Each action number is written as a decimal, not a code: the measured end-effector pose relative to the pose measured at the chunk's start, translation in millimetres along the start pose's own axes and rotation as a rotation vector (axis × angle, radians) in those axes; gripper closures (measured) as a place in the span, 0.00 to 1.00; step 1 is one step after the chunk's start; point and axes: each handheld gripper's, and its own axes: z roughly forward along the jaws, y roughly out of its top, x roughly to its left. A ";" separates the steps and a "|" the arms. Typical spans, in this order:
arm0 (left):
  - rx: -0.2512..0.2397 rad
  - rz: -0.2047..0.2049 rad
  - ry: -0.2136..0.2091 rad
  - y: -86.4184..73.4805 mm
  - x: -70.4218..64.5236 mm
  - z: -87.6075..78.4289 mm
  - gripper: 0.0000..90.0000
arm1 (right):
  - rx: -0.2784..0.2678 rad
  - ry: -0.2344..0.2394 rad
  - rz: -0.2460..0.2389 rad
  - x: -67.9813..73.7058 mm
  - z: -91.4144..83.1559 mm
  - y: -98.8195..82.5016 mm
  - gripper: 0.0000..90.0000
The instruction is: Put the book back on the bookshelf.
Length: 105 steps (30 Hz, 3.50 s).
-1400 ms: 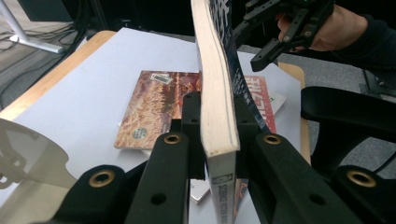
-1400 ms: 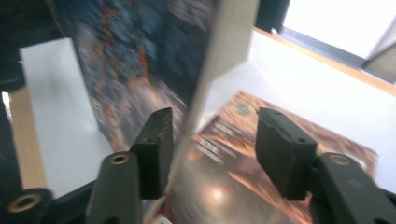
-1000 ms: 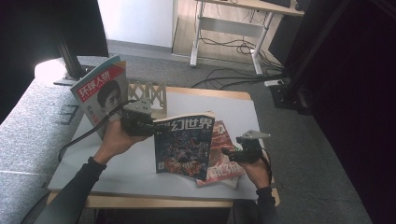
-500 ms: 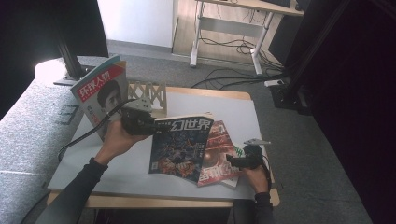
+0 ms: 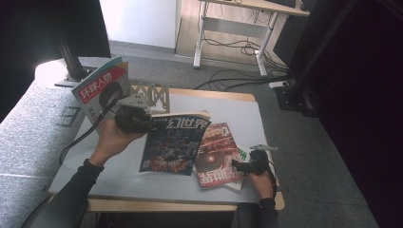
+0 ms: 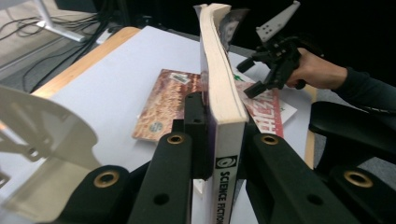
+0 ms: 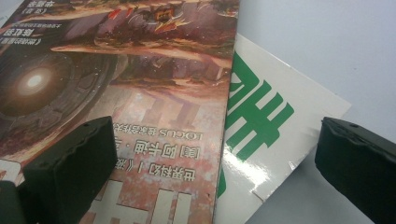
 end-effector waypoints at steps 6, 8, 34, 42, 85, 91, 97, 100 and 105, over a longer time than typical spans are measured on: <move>-0.014 -0.006 0.026 2.2 1.2 -13.0 0.92 | -0.013 0.021 0.034 -4.7 0.3 -3.8 0.00; -0.019 -0.008 0.036 3.3 1.8 -17.7 0.92 | -0.015 0.030 0.050 -6.5 0.5 -5.2 0.00; -0.069 -0.077 0.235 9.9 19.3 -84.4 0.92 | -0.063 0.076 0.090 -13.6 0.9 -14.6 0.00; -0.080 -0.119 0.309 6.7 27.6 -103.8 0.91 | -0.065 0.079 0.090 -14.0 0.9 -14.8 0.00; -0.084 -0.223 0.586 4.0 95.0 -54.1 0.91 | -0.068 0.080 0.090 -14.2 1.0 -15.1 0.00; -0.107 -0.231 0.601 -5.9 103.1 -41.7 0.91 | -0.070 0.080 0.091 -14.2 1.1 -15.1 0.00; -0.110 -0.242 0.570 -16.0 103.9 -47.8 0.91 | -0.070 0.080 0.091 -14.2 1.1 -15.2 0.00; -0.091 -0.240 0.554 -19.4 101.8 -52.8 0.91 | -0.070 0.080 0.091 -14.1 1.1 -15.2 0.00; -0.061 -0.236 0.534 -26.0 94.8 -60.2 0.90 | -0.070 0.080 0.090 -14.1 1.1 -15.2 0.00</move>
